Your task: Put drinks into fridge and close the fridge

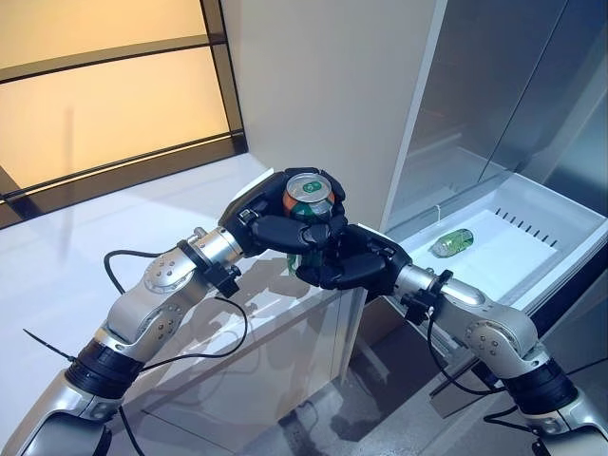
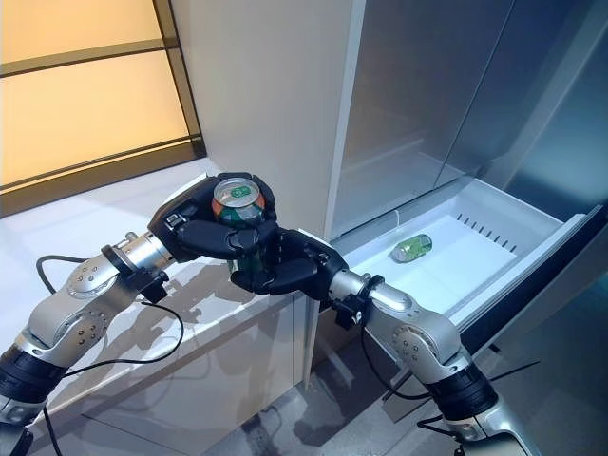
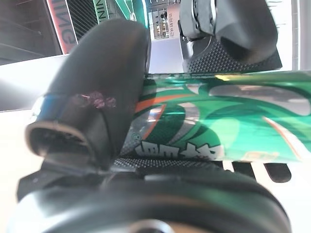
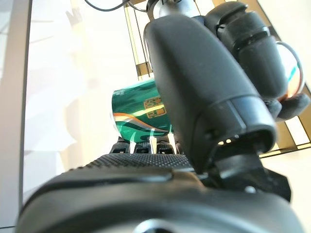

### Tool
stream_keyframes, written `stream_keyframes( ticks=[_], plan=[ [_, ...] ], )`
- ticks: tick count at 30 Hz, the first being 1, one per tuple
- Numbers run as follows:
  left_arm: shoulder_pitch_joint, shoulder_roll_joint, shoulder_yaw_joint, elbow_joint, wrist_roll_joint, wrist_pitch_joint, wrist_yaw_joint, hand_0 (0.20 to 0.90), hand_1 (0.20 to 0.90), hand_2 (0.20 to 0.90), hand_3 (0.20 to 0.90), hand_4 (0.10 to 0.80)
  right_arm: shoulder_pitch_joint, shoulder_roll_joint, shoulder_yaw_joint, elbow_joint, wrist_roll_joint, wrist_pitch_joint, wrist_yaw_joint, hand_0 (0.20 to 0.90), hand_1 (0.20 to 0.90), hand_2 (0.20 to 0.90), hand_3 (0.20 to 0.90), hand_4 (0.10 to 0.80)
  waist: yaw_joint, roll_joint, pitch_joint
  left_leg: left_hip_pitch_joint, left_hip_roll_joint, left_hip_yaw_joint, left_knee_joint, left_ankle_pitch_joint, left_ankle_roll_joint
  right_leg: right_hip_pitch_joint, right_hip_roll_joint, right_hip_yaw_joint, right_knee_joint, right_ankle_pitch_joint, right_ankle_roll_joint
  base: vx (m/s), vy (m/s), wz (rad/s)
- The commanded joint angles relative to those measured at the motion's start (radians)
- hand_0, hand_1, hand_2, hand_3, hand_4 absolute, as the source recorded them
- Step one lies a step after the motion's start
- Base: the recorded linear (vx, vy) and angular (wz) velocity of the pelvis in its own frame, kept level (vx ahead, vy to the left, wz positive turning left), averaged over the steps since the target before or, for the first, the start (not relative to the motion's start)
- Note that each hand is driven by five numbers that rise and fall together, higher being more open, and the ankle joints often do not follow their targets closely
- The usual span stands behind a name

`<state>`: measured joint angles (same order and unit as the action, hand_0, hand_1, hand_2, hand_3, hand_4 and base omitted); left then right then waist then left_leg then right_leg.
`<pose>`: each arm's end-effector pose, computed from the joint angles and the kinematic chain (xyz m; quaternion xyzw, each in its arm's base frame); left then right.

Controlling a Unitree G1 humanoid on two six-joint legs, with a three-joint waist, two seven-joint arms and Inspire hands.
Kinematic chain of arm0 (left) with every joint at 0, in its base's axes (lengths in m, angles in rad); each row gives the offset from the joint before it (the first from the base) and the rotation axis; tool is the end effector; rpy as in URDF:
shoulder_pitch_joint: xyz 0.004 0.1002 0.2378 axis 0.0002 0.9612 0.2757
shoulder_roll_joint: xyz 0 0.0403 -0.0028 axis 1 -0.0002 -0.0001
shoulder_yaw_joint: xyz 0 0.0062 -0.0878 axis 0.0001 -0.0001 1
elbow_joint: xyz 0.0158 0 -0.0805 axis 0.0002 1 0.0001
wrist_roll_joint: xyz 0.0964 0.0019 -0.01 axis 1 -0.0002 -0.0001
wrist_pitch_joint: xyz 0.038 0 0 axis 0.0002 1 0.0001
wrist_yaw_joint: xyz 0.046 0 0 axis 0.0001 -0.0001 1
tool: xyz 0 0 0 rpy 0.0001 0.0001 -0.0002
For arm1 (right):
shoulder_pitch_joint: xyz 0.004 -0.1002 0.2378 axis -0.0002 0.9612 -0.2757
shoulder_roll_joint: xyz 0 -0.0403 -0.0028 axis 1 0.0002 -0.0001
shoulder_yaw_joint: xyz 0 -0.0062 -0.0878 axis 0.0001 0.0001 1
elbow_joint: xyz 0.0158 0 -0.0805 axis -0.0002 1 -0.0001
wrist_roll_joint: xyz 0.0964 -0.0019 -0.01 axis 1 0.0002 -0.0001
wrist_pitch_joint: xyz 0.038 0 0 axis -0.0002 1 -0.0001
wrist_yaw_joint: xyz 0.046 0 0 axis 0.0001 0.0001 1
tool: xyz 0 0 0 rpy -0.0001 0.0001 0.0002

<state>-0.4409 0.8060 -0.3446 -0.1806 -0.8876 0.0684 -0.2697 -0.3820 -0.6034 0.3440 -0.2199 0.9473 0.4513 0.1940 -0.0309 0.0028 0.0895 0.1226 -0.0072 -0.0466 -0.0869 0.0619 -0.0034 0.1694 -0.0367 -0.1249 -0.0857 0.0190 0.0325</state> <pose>0.2434 0.1792 0.1804 0.0100 -0.1018 -0.3737 0.9219 0.2344 -0.1452 0.1452 0.0869 0.0812 0.3934 0.9117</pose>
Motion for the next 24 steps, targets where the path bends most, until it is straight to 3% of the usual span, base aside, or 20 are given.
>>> stream_keyframes(
  ticks=[1,9,12,14,21,22,23,24],
  plan=[
    [-0.306,-0.049,-0.007,-0.061,-0.078,-0.086,0.005,0.3,0.3,0.3,0.2,0.1,-0.221,0.082,0.056,-0.065,0.161,-0.1,0.008,0.9,0.9,0.9,0.9,0.8,0.006,-0.013,-0.09,0.072,-0.052,0.107,0.0,-0.162,0.066,0.028,0.062,0.037,-0.002,-0.094,-0.038,0.0,0.0,0.0],
    [-0.282,-0.085,-0.031,-0.051,-0.116,-0.062,0.016,0.3,0.3,0.3,0.2,0.1,-0.241,0.12,0.099,-0.079,0.2,-0.105,-0.024,0.9,0.9,0.9,0.9,0.8,0.009,-0.01,-0.091,0.071,-0.053,0.117,0.0,-0.163,0.068,0.024,0.06,0.036,-0.002,-0.09,-0.034,0.0,0.0,0.0],
    [-0.274,-0.121,-0.042,-0.056,-0.153,-0.101,0.01,0.3,0.3,0.3,0.2,0.1,-0.231,0.144,0.115,-0.067,0.226,-0.083,-0.03,0.9,0.9,0.9,0.9,0.8,0.006,-0.01,-0.092,0.07,-0.053,0.12,0.0,-0.162,0.069,0.02,0.061,0.043,-0.002,-0.088,-0.034,0.0,0.0,0.0],
    [-0.27,-0.154,-0.048,-0.066,-0.15,-0.18,0.027,0.3,0.3,0.3,0.2,0.1,-0.222,0.167,0.128,-0.051,0.247,-0.081,-0.033,0.9,0.9,0.9,0.9,0.8,0.004,-0.01,-0.092,0.07,-0.053,0.121,0.0,-0.162,0.07,0.02,0.061,0.048,-0.002,-0.087,-0.036,0.002,0.012,-0.03],
    [-0.255,-0.249,-0.065,-0.109,-0.179,-0.2,0.026,0.3,0.3,0.3,0.2,0.1,-0.219,0.245,0.159,-0.039,0.27,-0.11,-0.062,0.9,0.9,0.9,0.9,0.8,0.005,-0.014,-0.089,0.072,-0.054,0.118,0.0,-0.162,0.073,0.018,0.063,0.059,-0.002,-0.084,-0.039,0.0,0.005,-0.04],
    [-0.255,-0.26,-0.069,-0.11,-0.186,-0.196,0.031,0.3,0.3,0.3,0.2,0.1,-0.225,0.252,0.164,-0.038,0.287,-0.113,-0.07,0.752,0.752,0.752,0.727,0.627,0.005,-0.014,-0.09,0.072,-0.054,0.118,0.0,-0.163,0.073,0.018,0.063,0.061,-0.002,-0.084,-0.039,-0.002,0.011,-0.05],
    [-0.256,-0.263,-0.071,-0.109,-0.189,-0.197,0.032,0.3,0.3,0.3,0.2,0.1,-0.227,0.256,0.165,-0.038,0.291,-0.113,-0.074,0.399,0.399,0.399,0.315,0.215,0.004,-0.014,-0.091,0.072,-0.054,0.118,0.0,-0.163,0.073,0.018,0.063,0.061,-0.002,-0.084,-0.039,-0.001,0.013,-0.05],
    [-0.258,-0.27,-0.075,-0.105,-0.204,-0.199,0.031,0.3,0.3,0.3,0.2,0.1,-0.229,0.262,0.168,-0.035,0.298,-0.116,-0.083,0.3,0.3,0.3,0.2,0.1,0.004,-0.013,-0.091,0.073,-0.054,0.119,0.0,-0.163,0.074,0.018,0.063,0.062,-0.002,-0.084,-0.039,-0.001,0.013,-0.06]
  ],
)
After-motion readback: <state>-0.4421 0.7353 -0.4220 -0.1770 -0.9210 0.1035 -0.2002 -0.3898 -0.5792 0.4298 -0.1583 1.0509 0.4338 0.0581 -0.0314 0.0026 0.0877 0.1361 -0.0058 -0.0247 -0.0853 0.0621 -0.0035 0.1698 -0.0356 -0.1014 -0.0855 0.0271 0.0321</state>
